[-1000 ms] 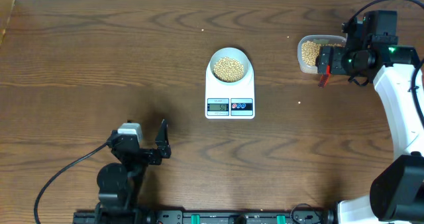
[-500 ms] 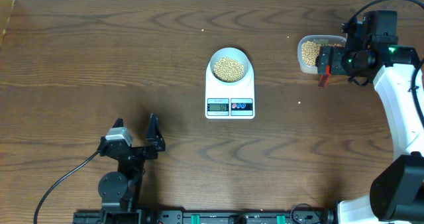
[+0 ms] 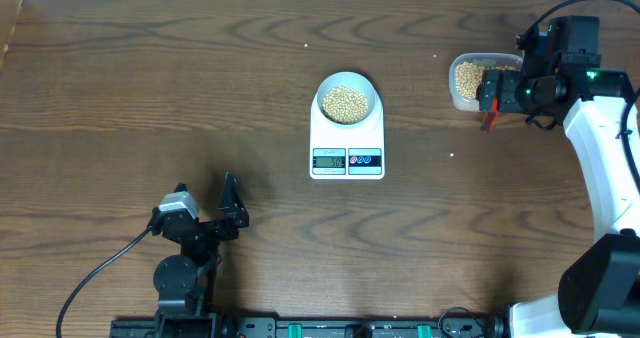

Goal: Scoop item into bowl and weigh 50g on scale

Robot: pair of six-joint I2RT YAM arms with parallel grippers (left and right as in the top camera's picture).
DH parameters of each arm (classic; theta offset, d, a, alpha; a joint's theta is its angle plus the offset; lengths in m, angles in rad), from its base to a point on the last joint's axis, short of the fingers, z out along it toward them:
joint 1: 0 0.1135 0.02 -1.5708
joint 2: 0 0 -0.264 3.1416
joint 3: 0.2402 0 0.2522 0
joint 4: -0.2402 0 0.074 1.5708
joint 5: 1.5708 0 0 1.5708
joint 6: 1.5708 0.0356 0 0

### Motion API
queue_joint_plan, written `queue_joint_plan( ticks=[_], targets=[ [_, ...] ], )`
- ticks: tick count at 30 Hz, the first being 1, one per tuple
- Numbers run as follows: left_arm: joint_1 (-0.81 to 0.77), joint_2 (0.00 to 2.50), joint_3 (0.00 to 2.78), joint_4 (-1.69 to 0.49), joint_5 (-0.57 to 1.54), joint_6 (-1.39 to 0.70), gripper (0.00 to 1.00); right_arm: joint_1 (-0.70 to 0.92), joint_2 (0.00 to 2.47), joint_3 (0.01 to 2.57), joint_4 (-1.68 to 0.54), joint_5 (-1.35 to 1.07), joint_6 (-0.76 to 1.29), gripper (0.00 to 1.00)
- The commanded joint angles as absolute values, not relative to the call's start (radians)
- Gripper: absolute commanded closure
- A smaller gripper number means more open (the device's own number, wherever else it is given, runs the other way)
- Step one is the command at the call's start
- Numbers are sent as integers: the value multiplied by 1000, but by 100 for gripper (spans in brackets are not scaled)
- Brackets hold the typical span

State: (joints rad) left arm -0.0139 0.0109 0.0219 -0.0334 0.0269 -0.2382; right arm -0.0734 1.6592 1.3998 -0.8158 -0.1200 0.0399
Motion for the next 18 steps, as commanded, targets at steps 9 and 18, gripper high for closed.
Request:
queue_joint_plan(
  ticks=[9, 18],
  targets=[
    [-9, 2, 4, -73, 14, -22, 6, -71, 1644, 1412, -816, -126, 28, 1],
    [-9, 3, 4, -73, 14, 25, 6, -71, 1644, 1412, -817, -126, 28, 1]
  ],
)
